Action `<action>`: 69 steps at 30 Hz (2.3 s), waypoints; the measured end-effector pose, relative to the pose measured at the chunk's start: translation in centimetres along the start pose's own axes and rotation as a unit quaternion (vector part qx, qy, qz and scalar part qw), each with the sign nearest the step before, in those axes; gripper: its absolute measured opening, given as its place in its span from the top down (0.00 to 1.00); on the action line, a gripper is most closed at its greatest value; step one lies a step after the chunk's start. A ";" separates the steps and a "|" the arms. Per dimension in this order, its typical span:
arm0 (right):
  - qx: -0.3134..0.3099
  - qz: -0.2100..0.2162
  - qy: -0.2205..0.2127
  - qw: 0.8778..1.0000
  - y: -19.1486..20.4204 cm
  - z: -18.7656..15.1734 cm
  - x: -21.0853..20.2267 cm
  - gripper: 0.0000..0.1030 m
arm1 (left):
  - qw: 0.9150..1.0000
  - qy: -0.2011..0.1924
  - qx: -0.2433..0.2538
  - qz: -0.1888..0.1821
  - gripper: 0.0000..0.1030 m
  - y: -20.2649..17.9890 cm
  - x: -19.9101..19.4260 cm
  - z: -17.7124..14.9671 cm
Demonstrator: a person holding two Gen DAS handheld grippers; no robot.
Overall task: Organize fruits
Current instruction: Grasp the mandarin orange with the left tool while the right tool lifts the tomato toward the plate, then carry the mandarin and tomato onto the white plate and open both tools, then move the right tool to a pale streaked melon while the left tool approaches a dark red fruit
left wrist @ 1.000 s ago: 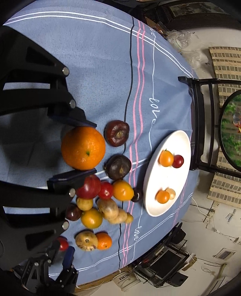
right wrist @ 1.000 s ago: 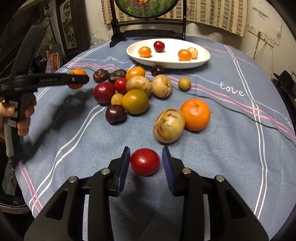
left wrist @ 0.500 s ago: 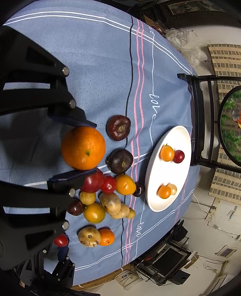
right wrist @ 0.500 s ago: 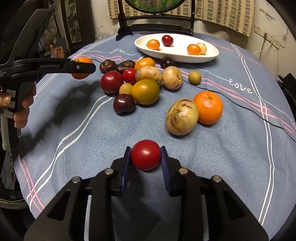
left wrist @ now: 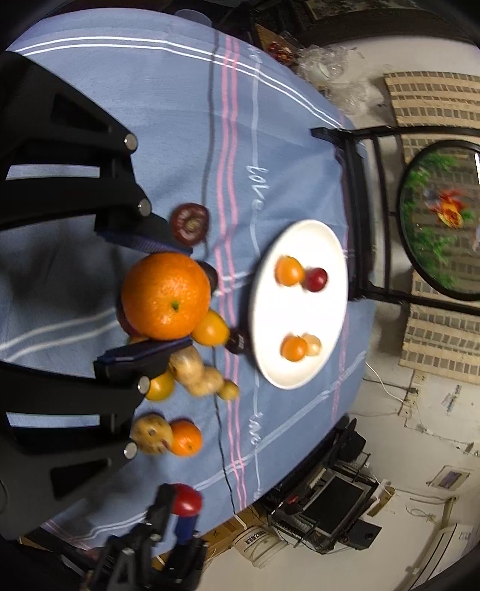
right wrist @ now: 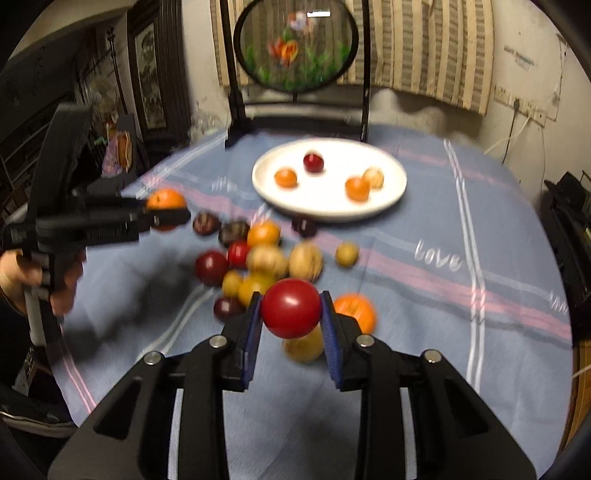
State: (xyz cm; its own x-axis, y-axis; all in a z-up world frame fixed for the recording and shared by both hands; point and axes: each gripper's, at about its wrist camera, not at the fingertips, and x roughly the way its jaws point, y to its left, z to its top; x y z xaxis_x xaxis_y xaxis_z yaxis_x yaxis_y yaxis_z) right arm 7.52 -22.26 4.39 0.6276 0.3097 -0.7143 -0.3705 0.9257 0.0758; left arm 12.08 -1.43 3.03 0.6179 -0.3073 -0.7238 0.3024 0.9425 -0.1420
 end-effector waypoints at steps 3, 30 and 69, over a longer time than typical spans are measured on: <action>-0.004 -0.004 -0.019 1.000 -0.6 2.0 -0.6 0.70 | 1.000 -0.007 0.015 -0.001 0.58 -1.1 -0.2 1.4; 0.025 0.047 0.053 0.997 -6.4 12.4 18.7 0.70 | 0.996 0.050 -0.057 0.051 0.58 5.0 17.2 13.4; 0.063 0.008 0.022 0.998 -6.2 5.3 5.8 0.58 | 1.000 -0.002 0.007 0.025 0.25 0.3 3.6 6.0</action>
State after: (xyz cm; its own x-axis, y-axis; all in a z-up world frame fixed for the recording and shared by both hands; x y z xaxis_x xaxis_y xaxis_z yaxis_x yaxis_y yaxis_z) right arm 17.05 -25.10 3.48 0.5907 0.3165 -0.7423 -0.2892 0.9418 0.1714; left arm 18.75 -3.01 4.43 0.6350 -0.2599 -0.7275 0.2813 0.9549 -0.0957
